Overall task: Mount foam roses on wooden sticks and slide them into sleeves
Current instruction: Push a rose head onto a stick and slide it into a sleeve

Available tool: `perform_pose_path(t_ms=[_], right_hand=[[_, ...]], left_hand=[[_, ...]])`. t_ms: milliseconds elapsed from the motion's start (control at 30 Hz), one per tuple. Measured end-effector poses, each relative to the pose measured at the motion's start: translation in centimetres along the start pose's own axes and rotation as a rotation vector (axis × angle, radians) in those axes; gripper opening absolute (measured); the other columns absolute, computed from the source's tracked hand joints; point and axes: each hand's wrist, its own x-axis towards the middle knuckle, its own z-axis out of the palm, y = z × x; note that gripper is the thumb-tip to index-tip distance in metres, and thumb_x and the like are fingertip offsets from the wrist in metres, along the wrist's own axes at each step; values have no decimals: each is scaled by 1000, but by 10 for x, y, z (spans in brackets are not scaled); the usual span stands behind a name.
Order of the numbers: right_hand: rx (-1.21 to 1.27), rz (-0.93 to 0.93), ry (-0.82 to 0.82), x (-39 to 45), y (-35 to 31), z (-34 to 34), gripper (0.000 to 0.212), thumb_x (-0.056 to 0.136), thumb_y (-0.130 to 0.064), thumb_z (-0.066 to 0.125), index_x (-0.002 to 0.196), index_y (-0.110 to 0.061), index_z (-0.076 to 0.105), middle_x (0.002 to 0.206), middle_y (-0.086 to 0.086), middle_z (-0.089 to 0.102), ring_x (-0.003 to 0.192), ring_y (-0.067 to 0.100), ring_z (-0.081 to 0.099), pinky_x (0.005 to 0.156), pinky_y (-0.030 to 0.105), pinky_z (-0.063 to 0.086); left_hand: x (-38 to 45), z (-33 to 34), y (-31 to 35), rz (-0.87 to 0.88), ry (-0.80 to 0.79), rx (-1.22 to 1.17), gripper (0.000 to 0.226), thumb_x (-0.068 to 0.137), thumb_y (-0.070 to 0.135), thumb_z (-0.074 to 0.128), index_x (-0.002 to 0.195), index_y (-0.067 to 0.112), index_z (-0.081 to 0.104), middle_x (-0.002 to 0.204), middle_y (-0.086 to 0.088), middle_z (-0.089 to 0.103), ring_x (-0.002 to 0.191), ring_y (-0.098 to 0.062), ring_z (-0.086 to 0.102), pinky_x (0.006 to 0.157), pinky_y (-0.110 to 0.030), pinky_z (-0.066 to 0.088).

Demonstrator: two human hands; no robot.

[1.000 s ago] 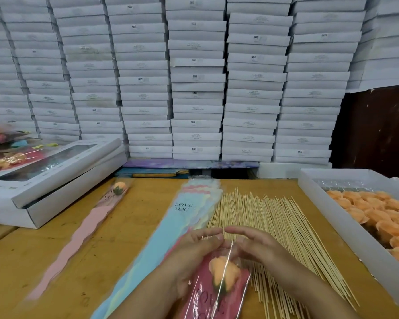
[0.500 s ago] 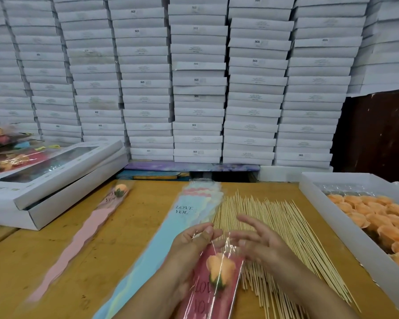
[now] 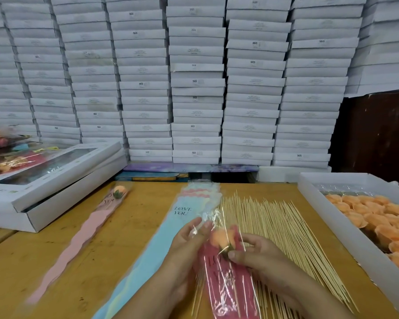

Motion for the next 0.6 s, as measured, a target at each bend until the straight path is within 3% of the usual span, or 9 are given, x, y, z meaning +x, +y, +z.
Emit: perform_pose_path(t_ms=[100,233,333,467,600], right_hand=[[64,-64,163,4,0,-7,53,74,-18,80,124,-16,61,106,13,76,96,33,73,96,51,52],[161,-134,317,8,1,-13,51,75,-17,78,122,-14,61,102,12,77,92,32,75,91,48,54],[238,-169,390,10,0,-16,44,80,-11,75,122,-13,61,100,11,77,89,30,75,78,40,57],[299,-167,386,10,-2,-16,42,82,-11,73,122,-10,61,100,13,77,90,29,75,70,35,61],[262,-136,265,6,-4,-13,36,77,-29,75,108,-10,73,102,13,76,90,28,75,66,29,60]], left_hand=[[-8,3,0,-131,-138,57,72,70,31,85,133,14,55,115,-17,74,97,-32,73,72,-42,62],[-19,5,0,-276,-318,264,45,78,23,86,120,15,72,118,-11,73,98,-25,71,69,-35,63],[-21,3,-4,-332,-399,400,37,77,17,86,113,14,76,119,-11,73,110,-28,70,95,-44,57],[-20,3,-4,-298,-448,426,22,76,2,82,94,16,82,103,-10,77,98,-24,74,84,-34,58],[-19,2,-4,-231,-367,403,25,73,5,79,97,10,80,104,-16,76,92,-25,75,77,-32,59]])
